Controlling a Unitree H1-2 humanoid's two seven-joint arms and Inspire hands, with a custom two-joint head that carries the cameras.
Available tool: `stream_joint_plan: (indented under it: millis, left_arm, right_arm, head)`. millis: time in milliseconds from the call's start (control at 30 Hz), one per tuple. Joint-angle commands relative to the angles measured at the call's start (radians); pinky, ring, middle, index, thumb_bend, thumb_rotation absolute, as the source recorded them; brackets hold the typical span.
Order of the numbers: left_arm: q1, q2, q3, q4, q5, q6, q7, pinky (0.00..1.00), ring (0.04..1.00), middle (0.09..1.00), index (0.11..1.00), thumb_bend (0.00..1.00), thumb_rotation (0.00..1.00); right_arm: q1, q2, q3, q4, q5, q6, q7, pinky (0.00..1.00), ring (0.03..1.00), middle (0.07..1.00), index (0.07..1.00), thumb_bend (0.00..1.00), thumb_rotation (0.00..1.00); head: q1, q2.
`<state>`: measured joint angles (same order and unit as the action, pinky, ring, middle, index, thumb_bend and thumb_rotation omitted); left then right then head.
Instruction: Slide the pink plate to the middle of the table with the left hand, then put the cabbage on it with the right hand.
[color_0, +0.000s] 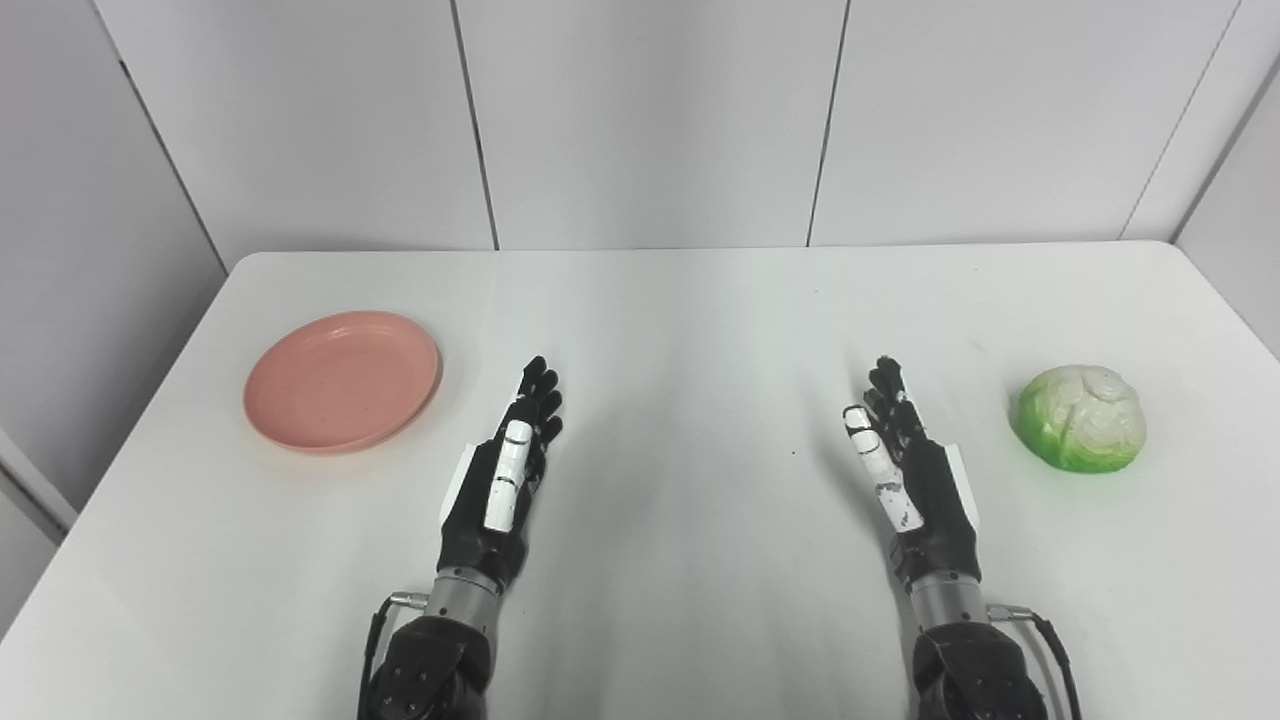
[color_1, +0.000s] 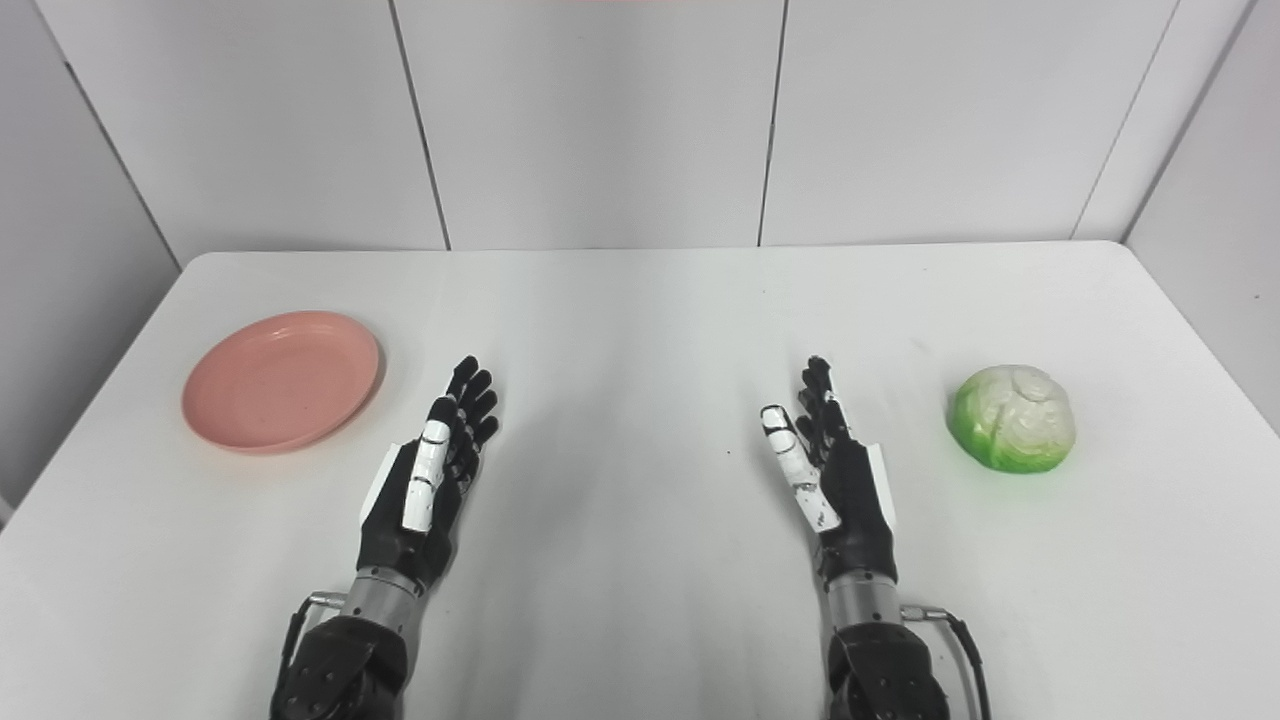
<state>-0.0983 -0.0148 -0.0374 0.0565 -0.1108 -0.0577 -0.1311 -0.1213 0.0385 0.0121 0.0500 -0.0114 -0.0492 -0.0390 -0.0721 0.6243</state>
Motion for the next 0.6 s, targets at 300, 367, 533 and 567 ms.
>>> stream_joint_plan:
  millis: [300, 367, 533, 567]
  left_arm:
    - [0.021, 0.006, -0.002, 0.017, -0.008, -0.01, -0.012, 1.0, 1.0, 1.0, 1.0, 0.61, 1.0]
    - [0.019, 0.007, 0.0, 0.018, -0.011, -0.011, -0.013, 1.0, 1.0, 1.0, 1.0, 0.61, 1.0]
    - [0.02, 0.007, 0.001, 0.017, -0.014, -0.017, -0.015, 1.0, 1.0, 1.0, 1.0, 0.61, 1.0]
    - [0.022, 0.003, 0.002, 0.016, -0.013, -0.019, -0.011, 1.0, 1.0, 1.0, 1.0, 0.61, 1.0]
  right_arm:
    - [0.009, -0.007, -0.002, 0.043, 0.007, -0.029, 0.006, 0.97, 0.972, 0.974, 0.974, 0.63, 0.76]
    - [0.008, -0.007, 0.001, 0.039, 0.003, -0.026, 0.006, 0.98, 0.975, 0.977, 0.977, 0.62, 0.76]
    - [0.011, 0.001, 0.002, 0.032, -0.002, -0.022, -0.003, 0.96, 0.964, 0.966, 0.967, 0.62, 0.76]
    - [0.013, 0.002, 0.003, 0.035, -0.004, -0.027, -0.004, 0.96, 0.962, 0.965, 0.964, 0.62, 0.76]
  head:
    - [0.003, -0.001]
    - [0.003, 0.005]
    - [0.01, -0.003]
    - [0.03, -0.015]
